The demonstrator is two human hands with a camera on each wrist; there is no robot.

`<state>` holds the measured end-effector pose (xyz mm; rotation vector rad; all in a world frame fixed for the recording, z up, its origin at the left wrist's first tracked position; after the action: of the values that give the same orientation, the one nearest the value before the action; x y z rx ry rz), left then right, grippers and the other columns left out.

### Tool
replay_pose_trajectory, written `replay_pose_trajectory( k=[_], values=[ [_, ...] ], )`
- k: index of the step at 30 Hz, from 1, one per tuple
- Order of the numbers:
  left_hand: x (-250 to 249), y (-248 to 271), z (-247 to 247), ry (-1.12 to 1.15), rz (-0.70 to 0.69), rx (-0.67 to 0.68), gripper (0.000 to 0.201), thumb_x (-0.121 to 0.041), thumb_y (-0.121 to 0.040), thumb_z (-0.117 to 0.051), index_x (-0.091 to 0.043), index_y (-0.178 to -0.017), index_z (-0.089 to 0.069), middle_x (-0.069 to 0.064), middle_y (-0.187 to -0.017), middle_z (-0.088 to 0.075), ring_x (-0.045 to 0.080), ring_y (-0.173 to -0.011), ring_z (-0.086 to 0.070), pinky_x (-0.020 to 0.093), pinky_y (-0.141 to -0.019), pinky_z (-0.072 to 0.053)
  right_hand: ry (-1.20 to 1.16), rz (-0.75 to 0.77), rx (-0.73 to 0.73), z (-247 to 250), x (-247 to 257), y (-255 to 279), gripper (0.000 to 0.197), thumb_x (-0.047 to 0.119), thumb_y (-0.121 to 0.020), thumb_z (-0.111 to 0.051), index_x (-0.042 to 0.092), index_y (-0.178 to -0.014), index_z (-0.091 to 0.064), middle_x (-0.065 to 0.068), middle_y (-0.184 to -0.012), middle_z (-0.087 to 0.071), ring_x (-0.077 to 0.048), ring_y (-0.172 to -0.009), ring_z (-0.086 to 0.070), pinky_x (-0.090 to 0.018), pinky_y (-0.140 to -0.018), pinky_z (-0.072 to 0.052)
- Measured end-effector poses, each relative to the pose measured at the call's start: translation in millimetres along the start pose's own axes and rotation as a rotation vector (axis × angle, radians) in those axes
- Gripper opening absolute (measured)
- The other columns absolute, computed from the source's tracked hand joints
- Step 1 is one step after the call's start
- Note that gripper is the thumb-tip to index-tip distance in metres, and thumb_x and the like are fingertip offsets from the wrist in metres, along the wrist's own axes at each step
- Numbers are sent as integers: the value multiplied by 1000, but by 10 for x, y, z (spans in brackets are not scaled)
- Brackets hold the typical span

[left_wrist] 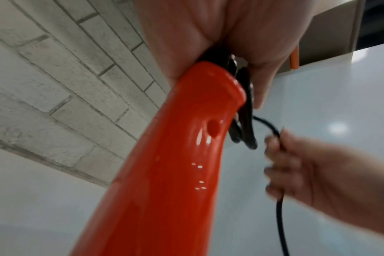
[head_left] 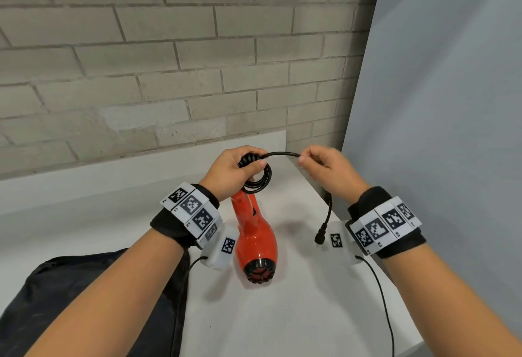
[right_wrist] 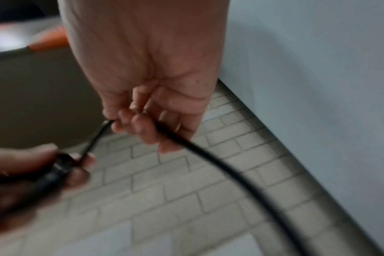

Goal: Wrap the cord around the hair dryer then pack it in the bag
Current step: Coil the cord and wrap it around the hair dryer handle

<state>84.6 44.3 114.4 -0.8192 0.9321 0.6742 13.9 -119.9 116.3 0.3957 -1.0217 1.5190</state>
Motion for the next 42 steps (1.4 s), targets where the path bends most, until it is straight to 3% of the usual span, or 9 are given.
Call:
replay_pose_trajectory(
  k=[5,10,14,18,22,28,33,37,42],
  values=[
    [65,-40,31,111,44,-87,15,-9,-87,-54,-21,-82,-62,-11,-52,-53,1,-42,-47,21,-60,-45,171,-313,255,-268,-989,238,28,6,-87,-52,23,-65,-50,4,-70,-52,-14,-70,-49,-25,-72,-40],
    [73,-50,64,151,61,-128,16,-11,-90,-49,-20,-82,-60,0,-68,-49,3,-53,-49,13,-52,-46,237,-439,277,-355,-1410,445,23,-4,-83,-50,15,-71,-54,-3,-86,-56,-13,-71,-53,-19,-65,-41],
    [84,-46,34,188,88,-146,18,-17,-92,-47,-20,-81,-61,-3,-71,-54,3,-63,-49,16,-56,-45,-18,-396,34,-272,-1087,333,33,-8,-85,-47,19,-66,-50,-1,-68,-55,-13,-61,-52,-14,-57,-43],
    [79,-48,13,170,54,-188,17,-19,-93,-45,-20,-84,-59,-6,-73,-55,1,-65,-50,20,-65,-38,-385,-83,-291,-105,-261,209,31,-7,-87,-49,23,-76,-50,-2,-70,-56,-6,-56,-58,-20,-65,-50],
    [71,-59,-37,142,25,-162,16,-20,-93,-43,-17,-90,-58,-7,-75,-56,-3,-65,-52,19,-68,-40,-535,110,-271,-208,363,201,31,-11,-86,-50,19,-78,-49,1,-73,-54,-7,-59,-61,-20,-65,-52],
    [78,-75,-48,245,33,-131,18,-21,-93,-42,-21,-84,-58,-2,-76,-57,11,-72,-54,23,-75,-42,-269,16,-350,-377,397,120,29,6,-83,-59,29,-70,-48,-10,-72,-62,-28,-69,-64,-41,-67,-56],
    [74,-93,-65,270,14,-121,15,-19,-93,-43,-22,-86,-56,-1,-77,-55,12,-75,-52,26,-76,-41,-320,-91,-452,-441,347,159,25,9,-83,-61,21,-66,-48,-5,-57,-58,-16,-50,-60,-28,-51,-53],
    [52,-103,-73,239,-10,-121,12,-22,-93,-43,-24,-89,-55,-3,-78,-53,12,-74,-49,23,-73,-41,-377,-174,-390,-512,321,132,27,7,-82,-60,18,-62,-46,-5,-51,-55,-11,-38,-54,-20,-39,-47],
    [17,-85,-187,247,-51,-57,14,-18,-92,-45,-25,-88,-56,-3,-75,-53,4,-68,-51,12,-67,-44,-432,-148,-458,-539,262,100,32,7,-81,-62,18,-59,-42,2,-53,-46,-4,-43,-44,-13,-42,-39]
  ],
)
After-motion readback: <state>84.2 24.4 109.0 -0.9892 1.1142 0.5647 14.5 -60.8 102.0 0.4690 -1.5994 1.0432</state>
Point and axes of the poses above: each hand's wrist, its own y-axis away from the middle knuckle, its own z-axis out of the back of the hand, x = y × z, the point moved 5 cm from there along -y, towards the middle knuckle
